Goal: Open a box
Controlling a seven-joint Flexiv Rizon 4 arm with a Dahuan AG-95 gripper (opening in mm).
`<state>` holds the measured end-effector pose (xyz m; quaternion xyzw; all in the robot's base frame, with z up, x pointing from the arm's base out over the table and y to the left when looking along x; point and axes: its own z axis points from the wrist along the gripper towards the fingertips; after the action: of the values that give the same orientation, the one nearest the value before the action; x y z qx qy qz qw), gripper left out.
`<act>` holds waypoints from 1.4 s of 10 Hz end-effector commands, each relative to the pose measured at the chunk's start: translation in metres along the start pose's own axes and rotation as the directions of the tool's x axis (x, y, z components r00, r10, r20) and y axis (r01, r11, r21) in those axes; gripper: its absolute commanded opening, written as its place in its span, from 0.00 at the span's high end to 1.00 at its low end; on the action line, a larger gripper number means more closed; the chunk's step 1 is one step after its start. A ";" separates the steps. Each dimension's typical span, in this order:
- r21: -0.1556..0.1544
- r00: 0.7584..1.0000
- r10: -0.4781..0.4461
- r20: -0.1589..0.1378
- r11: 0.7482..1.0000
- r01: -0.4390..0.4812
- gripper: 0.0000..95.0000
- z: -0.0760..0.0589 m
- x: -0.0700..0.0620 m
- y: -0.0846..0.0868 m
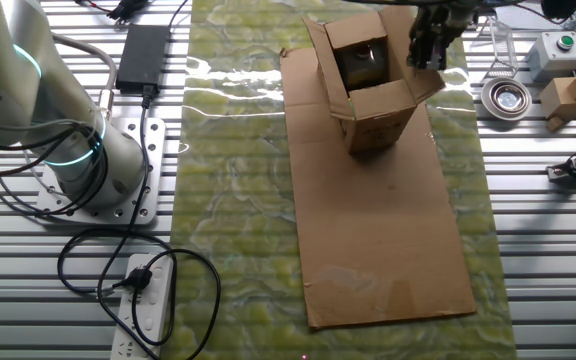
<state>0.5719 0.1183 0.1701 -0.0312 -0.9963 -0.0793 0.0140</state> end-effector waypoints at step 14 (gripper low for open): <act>0.079 0.977 -0.192 0.095 0.980 0.184 1.00 -0.003 -0.004 -0.014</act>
<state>0.5755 0.1043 0.1703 0.0604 -0.9971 -0.0419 -0.0210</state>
